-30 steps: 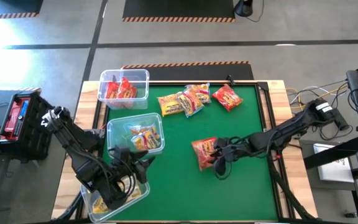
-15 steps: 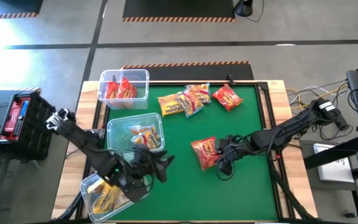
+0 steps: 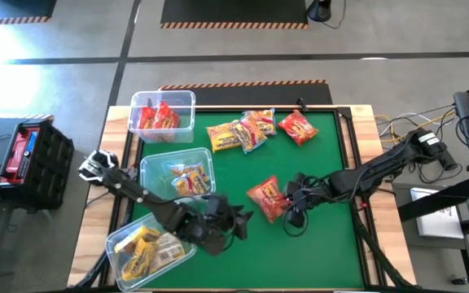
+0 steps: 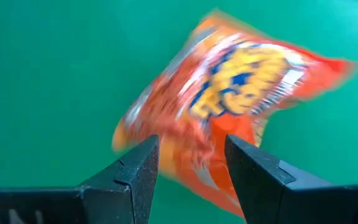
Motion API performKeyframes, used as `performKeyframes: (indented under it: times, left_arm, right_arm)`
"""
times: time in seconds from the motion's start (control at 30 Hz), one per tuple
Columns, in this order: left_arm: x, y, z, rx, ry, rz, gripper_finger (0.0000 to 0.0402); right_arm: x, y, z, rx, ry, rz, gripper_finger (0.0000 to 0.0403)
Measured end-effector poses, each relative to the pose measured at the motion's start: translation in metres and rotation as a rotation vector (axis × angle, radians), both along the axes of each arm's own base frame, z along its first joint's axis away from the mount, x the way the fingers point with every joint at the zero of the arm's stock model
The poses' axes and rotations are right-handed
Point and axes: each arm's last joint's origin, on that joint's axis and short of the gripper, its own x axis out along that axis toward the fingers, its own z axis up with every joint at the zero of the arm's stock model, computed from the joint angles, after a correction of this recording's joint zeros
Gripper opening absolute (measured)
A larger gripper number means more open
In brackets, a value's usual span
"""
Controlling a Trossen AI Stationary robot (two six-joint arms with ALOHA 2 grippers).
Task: Sort Maruchan noodles
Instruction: Put the bottom orange noodle pack into the top transparent bin
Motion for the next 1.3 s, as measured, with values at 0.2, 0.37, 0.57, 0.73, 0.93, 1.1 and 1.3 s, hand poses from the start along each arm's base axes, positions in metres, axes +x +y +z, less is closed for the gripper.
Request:
performKeyframes:
  times: [0.2, 0.37, 0.57, 0.73, 0.93, 1.1, 1.3]
  left_arm:
    - [0.02, 0.027, -0.011, -0.004, 0.089, -0.057, 0.0204]
    - [0.034, 0.047, -0.02, -0.009, 0.173, -0.169, 0.0204]
    - [0.05, 0.067, -0.04, -0.02, 0.25, -0.25, 0.0204]
    - [0.069, 0.079, -0.064, -0.079, 0.247, -0.288, 0.0204]
    - [0.087, 0.081, -0.082, -0.167, 0.137, -0.261, 0.0204]
    - [0.092, 0.082, -0.095, -0.276, 0.076, -0.117, 0.0204]
    - [0.099, 0.081, -0.122, -0.379, 0.042, 0.004, 0.0204]
  right_arm:
    - [0.003, -0.014, 0.001, -0.144, -0.025, -0.091, 0.0176]
    - [0.008, -0.019, 0.003, -0.111, -0.062, -0.104, 0.0176]
    - [0.009, -0.018, 0.004, -0.083, -0.073, -0.081, 0.0176]
    - [0.008, -0.023, 0.004, -0.117, -0.049, -0.069, 0.0176]
    - [-0.005, -0.036, 0.008, -0.161, 0.033, -0.082, 0.0176]
    - [-0.014, -0.045, 0.021, -0.155, -0.003, -0.114, 0.0176]
    - [-0.023, -0.053, 0.039, -0.126, -0.103, -0.154, 0.0176]
